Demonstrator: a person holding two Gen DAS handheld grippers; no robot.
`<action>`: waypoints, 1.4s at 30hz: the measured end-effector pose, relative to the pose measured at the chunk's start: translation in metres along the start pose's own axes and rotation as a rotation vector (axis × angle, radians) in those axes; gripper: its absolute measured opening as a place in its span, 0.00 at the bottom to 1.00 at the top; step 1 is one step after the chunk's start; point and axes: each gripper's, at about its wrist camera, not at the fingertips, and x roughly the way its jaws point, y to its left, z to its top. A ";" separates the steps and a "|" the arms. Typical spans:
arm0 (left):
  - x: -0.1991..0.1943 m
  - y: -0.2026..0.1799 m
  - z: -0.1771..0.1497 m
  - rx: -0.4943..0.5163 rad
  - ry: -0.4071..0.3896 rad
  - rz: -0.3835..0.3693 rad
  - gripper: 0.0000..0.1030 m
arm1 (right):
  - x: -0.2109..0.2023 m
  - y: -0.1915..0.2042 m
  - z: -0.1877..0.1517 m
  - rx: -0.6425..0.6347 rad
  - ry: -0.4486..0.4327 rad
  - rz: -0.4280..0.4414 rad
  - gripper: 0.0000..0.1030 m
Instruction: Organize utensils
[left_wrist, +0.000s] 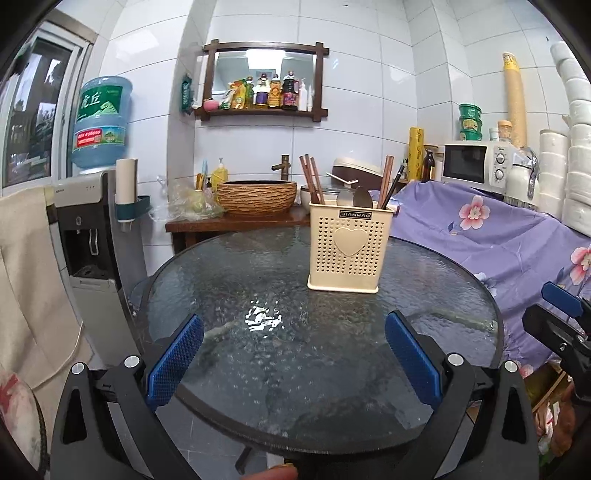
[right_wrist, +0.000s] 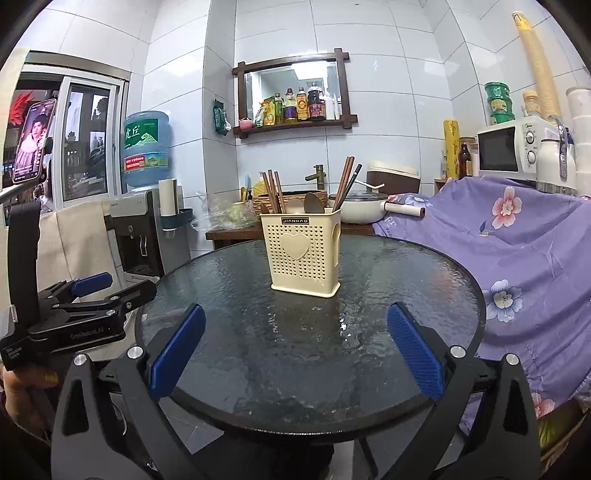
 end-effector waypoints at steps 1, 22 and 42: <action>-0.002 0.001 -0.001 -0.006 0.001 0.002 0.94 | -0.003 0.002 -0.001 -0.005 -0.001 -0.003 0.94; -0.019 -0.002 -0.010 0.004 -0.010 0.022 0.94 | -0.012 0.012 -0.008 -0.027 -0.011 -0.014 0.94; -0.018 -0.002 -0.009 0.008 -0.004 0.026 0.94 | -0.012 0.011 -0.009 -0.017 -0.012 -0.021 0.94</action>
